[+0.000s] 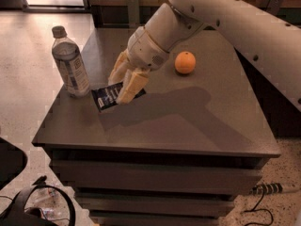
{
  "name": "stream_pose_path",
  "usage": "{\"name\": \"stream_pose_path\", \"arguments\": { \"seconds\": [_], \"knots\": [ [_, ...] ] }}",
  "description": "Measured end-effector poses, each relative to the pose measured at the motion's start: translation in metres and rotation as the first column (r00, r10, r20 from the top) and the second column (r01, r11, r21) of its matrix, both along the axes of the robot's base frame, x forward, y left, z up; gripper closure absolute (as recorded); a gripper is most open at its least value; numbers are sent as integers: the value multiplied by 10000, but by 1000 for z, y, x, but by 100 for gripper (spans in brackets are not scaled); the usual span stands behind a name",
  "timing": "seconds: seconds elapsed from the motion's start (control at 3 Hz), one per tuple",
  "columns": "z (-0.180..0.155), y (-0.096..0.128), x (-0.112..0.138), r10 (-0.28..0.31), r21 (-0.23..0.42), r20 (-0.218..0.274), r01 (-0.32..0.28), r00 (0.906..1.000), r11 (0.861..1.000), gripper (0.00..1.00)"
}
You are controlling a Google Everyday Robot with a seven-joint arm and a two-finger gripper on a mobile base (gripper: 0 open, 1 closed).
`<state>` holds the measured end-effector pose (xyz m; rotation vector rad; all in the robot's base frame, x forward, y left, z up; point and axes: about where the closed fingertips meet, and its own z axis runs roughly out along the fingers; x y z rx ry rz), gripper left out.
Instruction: Pick rxbar blueberry
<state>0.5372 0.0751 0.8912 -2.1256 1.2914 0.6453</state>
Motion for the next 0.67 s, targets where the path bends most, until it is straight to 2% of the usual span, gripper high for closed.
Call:
{"name": "stream_pose_path", "arguments": {
  "seconds": [0.67],
  "knots": [
    [49,-16,-7,34,552,1173,-99,9931,9984,100]
  ]
}}
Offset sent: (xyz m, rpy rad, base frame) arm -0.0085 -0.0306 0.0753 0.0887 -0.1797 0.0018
